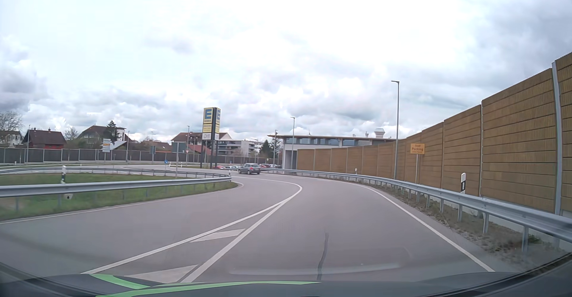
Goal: Follow the waypoints while adhering to traffic rules and regulations
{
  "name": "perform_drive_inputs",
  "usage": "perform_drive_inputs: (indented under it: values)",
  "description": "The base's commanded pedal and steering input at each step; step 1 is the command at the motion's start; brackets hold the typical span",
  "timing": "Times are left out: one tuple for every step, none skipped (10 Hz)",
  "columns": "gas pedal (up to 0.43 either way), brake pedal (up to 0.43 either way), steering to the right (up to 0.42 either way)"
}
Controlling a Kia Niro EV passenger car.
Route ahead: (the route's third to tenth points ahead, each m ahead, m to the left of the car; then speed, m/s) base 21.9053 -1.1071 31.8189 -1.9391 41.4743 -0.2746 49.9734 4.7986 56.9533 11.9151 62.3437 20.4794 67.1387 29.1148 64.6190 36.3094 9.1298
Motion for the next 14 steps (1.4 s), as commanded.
perform_drive_inputs:
  values:
    - [0.197, 0.0, 0.136]
    - [0.197, 0.0, 0.118]
    - [0.209, 0.0, 0.099]
    - [0.209, 0.0, 0.08]
    - [0.209, 0.0, 0.067]
    - [0.209, 0.0, 0.049]
    - [0.209, 0.0, 0.032]
    - [0.209, 0.0, 0.016]
    - [0.209, 0.0, 0.01]
    - [0.209, 0.0, 0.007]
    - [0.197, 0.0, 0.003]
    - [0.15, 0.0, 0.0]
    - [0.098, 0.0, -0.002]
    - [0.039, 0.0, -0.003]
